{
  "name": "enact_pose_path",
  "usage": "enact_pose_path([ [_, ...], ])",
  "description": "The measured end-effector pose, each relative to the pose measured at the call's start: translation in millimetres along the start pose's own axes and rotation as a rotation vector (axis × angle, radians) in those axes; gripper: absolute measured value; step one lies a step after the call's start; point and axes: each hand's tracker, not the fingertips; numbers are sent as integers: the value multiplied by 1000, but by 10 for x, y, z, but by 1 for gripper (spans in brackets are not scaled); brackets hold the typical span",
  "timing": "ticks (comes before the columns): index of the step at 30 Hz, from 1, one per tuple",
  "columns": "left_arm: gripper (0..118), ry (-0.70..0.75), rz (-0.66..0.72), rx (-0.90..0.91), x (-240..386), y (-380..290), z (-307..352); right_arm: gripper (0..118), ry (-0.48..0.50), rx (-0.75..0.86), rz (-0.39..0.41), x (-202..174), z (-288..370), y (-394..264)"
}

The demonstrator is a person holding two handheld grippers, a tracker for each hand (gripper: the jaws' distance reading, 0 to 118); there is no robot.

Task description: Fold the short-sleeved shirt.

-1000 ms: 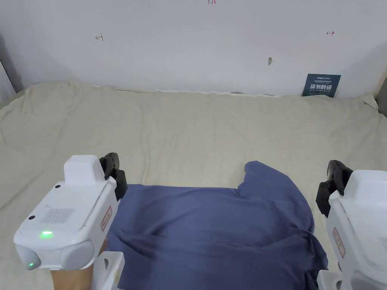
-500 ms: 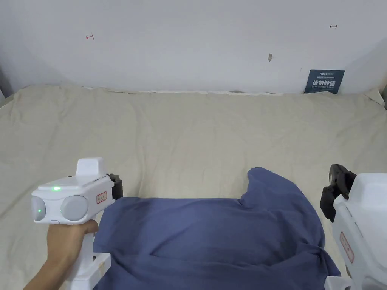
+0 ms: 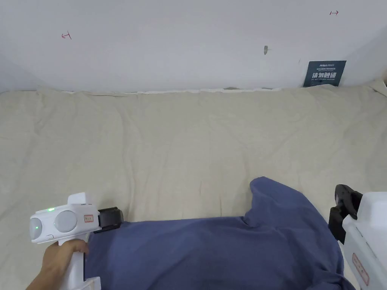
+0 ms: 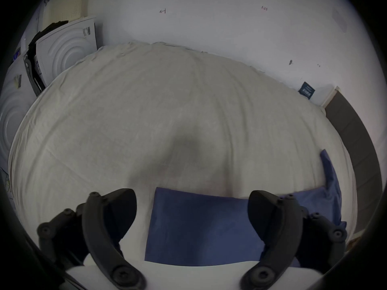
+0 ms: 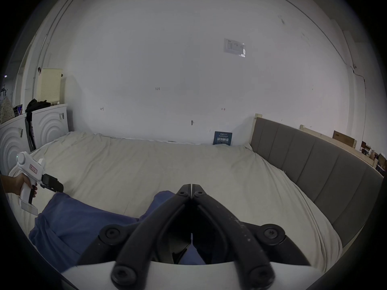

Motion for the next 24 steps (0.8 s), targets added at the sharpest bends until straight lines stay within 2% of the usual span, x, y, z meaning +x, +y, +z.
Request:
enact_pose_path([
  [2, 60, 15, -30, -62, -69, -19, -222, 2, -3, -24, -2, 33, -108, -38],
  [3, 53, 28, -50, -82, -47, -49, -267, 2, -3, -34, -8, 37, -153, -45],
  [5, 49, 89, -147, -45, 19, -108, -252, 2, -2, -62, -23, 90, -288, -68],
  [6, 49, 55, -149, -23, 44, -105, -230, 2, -3, -77, -25, 115, -356, -76],
  [8, 3, 12, -141, -20, 87, -91, -193, 2, 4, -112, -40, 176, -547, -86],
  [11, 3, 13, -166, 7, 163, -118, -74, 2, -5, -185, -43, 270, -937, -120],
  [12, 3, 20, -176, 42, 178, -122, -2, 7, -2, -239, -44, 307, -1104, -138],
  [15, 3, -18, -164, 110, 181, -109, 264, 47, 20, -377, -113, 363, -1566, -236],
  [16, 3, -33, -157, 121, 174, -102, 342, 71, 22, -424, -104, 360, -1708, -288],
  [18, 3, -55, -154, 148, 178, -99, 525, 98, 22, -544, -130, 371, -2020, -467],
  [19, 3, -57, -157, 153, 174, -97, 578, 103, 15, -596, -123, 347, -2115, -533],
  [22, 3, -77, -152, 166, 152, -93, 698, 102, 18, -709, -109, 285, -2339, -740],
  [23, 3, -81, -150, 166, 142, -93, 717, 100, 8, -713, -93, 254, -2381, -794],
  [24, 3, -81, -148, 166, 134, -97, 728, 88, 15, -723, -75, 210, -2353, -833],
])
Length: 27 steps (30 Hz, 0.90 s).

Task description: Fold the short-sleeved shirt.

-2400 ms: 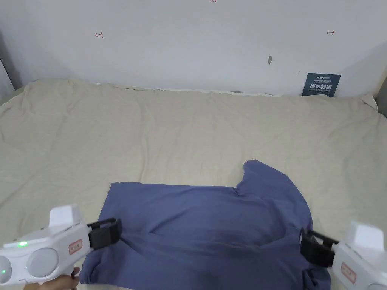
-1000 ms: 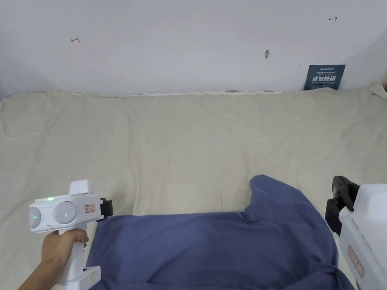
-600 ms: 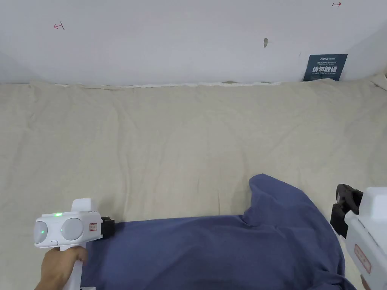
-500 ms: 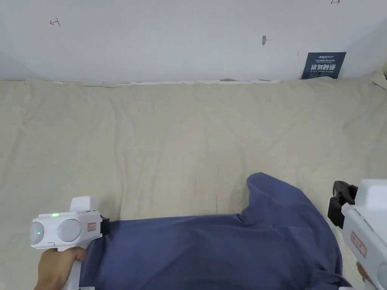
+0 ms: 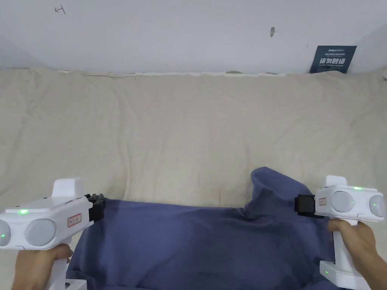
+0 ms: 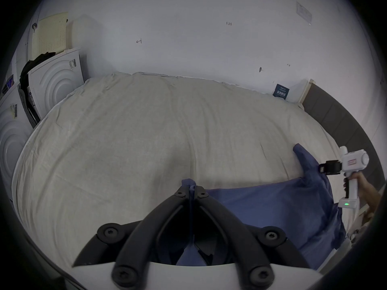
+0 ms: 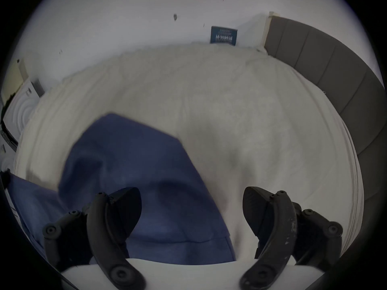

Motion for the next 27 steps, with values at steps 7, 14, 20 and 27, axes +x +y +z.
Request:
enact_pose_path([
  [7, 3, 13, 22, -13, 13, -82, 69, 3, 17, 57, 96, -103, 326, -165],
  [14, 3, 42, 73, 0, -56, -280, 353, 3, 75, 269, 105, 45, 1310, -451],
  [20, 3, 61, 123, 0, -179, -583, 818, 3, 150, 371, 77, 290, 2111, -988],
  [27, 3, 52, 135, -52, -255, -1229, 1214, 3, 195, 331, 19, 451, 2336, -1859],
])
